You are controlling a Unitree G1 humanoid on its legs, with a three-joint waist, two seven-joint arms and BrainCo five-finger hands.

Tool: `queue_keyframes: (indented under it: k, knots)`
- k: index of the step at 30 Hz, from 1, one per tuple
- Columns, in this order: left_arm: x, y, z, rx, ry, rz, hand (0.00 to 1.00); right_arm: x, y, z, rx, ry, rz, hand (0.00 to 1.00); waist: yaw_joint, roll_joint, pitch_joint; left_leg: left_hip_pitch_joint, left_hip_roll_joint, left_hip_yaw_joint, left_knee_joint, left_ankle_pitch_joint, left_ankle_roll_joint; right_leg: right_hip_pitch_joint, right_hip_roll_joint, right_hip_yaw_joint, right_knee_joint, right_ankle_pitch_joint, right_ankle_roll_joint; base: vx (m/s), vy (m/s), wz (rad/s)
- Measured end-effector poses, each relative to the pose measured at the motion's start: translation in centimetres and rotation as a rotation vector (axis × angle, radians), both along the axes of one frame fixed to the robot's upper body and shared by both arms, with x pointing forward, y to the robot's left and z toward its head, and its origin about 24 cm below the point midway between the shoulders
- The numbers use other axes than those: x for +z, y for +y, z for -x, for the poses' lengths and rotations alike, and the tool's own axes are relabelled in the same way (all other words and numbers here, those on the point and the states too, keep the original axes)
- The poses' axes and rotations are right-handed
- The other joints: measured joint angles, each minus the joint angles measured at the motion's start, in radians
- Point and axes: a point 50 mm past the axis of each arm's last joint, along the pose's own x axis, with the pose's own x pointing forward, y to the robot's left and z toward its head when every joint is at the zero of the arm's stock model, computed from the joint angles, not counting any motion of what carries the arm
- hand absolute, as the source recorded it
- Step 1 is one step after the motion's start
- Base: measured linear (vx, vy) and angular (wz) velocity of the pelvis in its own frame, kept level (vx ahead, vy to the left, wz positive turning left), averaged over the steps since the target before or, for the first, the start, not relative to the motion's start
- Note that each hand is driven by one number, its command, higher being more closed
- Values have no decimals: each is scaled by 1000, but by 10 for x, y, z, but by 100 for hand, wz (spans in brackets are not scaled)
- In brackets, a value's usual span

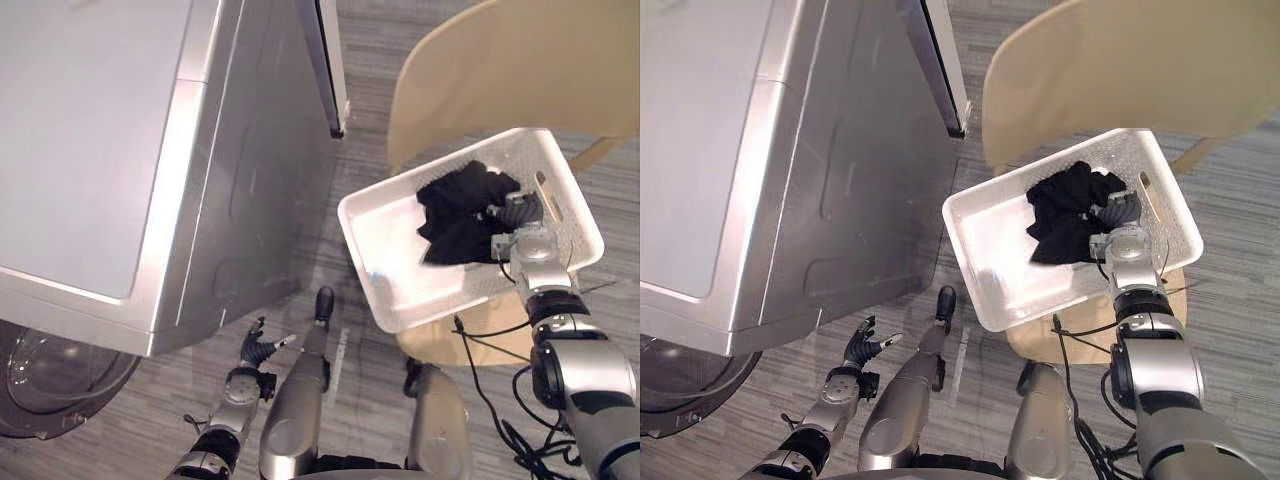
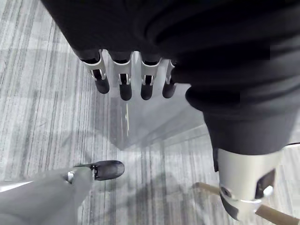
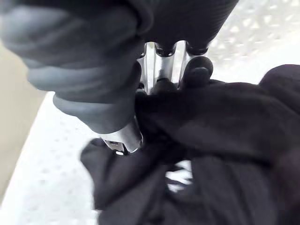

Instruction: Pick up the laundry basket with both hands and put the clothes into the washing machine.

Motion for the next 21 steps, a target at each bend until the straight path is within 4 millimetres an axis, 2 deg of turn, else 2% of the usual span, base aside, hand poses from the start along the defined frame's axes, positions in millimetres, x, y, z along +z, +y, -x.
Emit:
queue_keyframes:
  k: [3,5,6,8,11,15,21]
  knots:
    - [0,4,1,23,1,2,0,1,10,9,48,-73,13,100,-4,-5,-4,15,4,2,0,-1,-1,22,7,-1,-16,0,1,-43,-14,1]
    - [-8,11,13,59,45,3,0,-22,35,25,115,-95,-44,100,-28,-38,-40,21,6,2,0,-2,-3,42,12,-6,-39,3,5,-8,-22,5]
    - [-10,11,16,62,58,3,0,-28,39,29,124,-94,-62,100,-29,-44,-52,24,7,2,0,-4,-5,50,12,-8,-44,5,7,61,-41,5]
    - [-17,13,29,59,98,12,0,-53,50,52,147,-84,-143,100,-30,-76,-116,38,9,4,0,-10,-13,81,12,-12,-78,17,13,81,-39,3]
    - [-24,16,42,67,137,2,0,-63,64,69,182,-124,-262,100,-28,-102,-172,82,6,18,-1,-20,-14,140,13,-9,-122,29,18,63,-11,-4]
    - [-32,25,61,104,191,-12,0,-69,79,74,237,-134,-327,100,-26,-120,-240,124,14,54,-2,-37,-10,185,29,20,-175,54,19,-4,3,-24]
    - [-41,27,83,97,263,-10,0,-83,80,83,249,-81,-325,100,-26,-121,-275,169,23,72,-8,-58,-16,239,43,33,-221,60,20,-42,8,-10]
